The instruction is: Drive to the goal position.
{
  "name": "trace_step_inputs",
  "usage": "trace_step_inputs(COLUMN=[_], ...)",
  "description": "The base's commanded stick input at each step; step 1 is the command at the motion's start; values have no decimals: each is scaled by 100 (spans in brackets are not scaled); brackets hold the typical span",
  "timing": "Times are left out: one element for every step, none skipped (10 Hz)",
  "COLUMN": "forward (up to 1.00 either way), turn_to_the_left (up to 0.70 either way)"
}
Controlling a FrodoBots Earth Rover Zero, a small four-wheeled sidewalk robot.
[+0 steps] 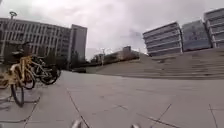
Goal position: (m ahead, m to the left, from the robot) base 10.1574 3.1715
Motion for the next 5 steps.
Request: trace_step_inputs(forward=[100,100,100,100,100], turn_to_the_left=[0,0,0,0,0])
